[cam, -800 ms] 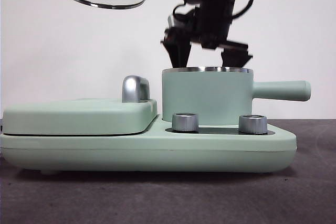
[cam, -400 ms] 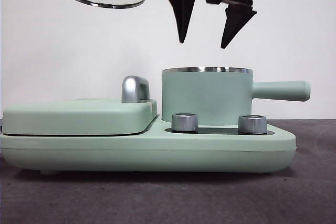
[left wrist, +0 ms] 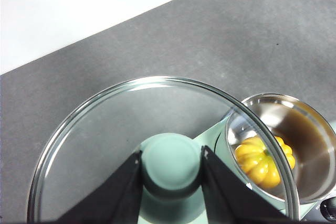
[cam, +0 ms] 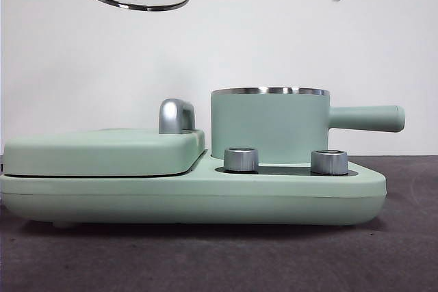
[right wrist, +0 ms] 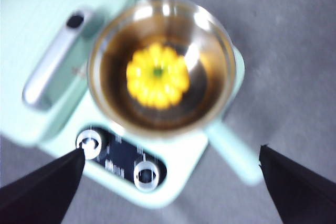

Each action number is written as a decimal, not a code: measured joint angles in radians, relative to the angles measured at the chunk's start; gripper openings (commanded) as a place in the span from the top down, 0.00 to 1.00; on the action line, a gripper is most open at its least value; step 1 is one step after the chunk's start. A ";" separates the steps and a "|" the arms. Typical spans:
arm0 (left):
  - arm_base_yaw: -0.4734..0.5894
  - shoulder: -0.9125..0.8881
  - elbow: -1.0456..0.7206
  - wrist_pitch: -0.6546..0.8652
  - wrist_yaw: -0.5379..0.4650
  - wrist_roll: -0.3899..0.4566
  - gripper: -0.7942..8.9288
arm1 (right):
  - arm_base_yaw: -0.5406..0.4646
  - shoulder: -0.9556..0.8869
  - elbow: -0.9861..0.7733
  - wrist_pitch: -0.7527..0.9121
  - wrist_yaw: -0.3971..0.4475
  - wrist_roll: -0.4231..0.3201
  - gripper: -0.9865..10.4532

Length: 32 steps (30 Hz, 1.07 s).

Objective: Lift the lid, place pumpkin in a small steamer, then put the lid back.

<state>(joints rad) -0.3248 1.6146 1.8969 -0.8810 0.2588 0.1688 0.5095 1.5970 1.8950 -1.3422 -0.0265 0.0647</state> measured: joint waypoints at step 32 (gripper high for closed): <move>-0.280 0.126 -0.005 0.060 0.070 0.006 0.90 | 0.006 -1.202 -0.871 0.294 -0.094 0.106 0.45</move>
<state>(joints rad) -0.6052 1.7401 1.8923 -0.8211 0.3290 0.1749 0.5159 0.3954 1.0237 -1.0477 -0.1207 0.1711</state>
